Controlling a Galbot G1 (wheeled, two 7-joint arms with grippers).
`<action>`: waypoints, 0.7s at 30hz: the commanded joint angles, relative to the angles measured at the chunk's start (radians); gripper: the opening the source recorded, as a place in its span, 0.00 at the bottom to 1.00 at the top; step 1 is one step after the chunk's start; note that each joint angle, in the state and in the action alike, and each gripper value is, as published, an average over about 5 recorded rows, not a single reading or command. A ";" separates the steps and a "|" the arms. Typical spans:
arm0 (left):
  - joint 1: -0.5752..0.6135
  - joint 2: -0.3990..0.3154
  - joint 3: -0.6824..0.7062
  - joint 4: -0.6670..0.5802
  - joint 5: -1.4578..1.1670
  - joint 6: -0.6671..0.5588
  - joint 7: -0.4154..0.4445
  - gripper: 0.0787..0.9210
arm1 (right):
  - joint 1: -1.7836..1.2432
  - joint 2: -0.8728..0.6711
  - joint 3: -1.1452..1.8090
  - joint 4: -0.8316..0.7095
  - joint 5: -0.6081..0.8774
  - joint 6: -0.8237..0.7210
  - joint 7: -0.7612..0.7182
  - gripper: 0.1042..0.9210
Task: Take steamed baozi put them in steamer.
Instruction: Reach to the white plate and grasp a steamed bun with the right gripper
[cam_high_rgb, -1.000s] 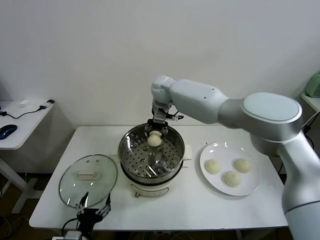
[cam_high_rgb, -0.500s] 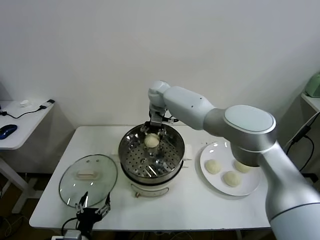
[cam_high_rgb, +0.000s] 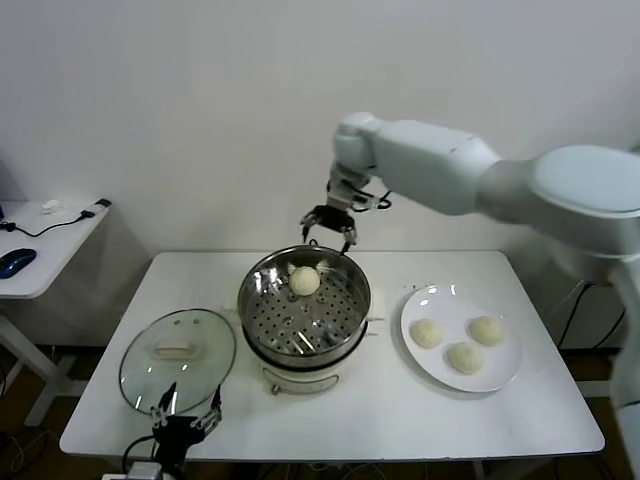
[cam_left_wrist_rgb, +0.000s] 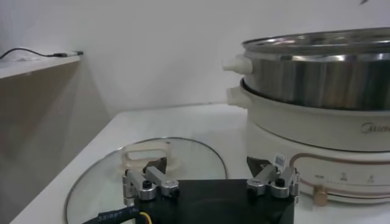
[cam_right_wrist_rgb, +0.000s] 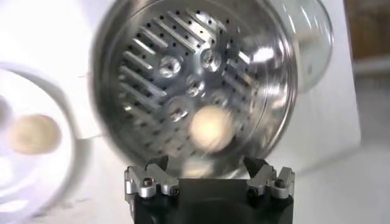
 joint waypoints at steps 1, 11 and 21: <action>-0.002 0.000 0.002 -0.003 0.002 -0.002 0.000 0.88 | 0.241 -0.412 -0.373 0.364 0.239 -0.483 0.096 0.88; -0.003 -0.006 -0.004 -0.004 0.002 0.000 0.001 0.88 | -0.006 -0.561 -0.319 0.455 0.312 -0.706 0.177 0.88; -0.002 -0.020 -0.009 -0.004 0.004 0.002 0.002 0.88 | -0.400 -0.448 0.003 0.176 0.206 -0.714 0.199 0.88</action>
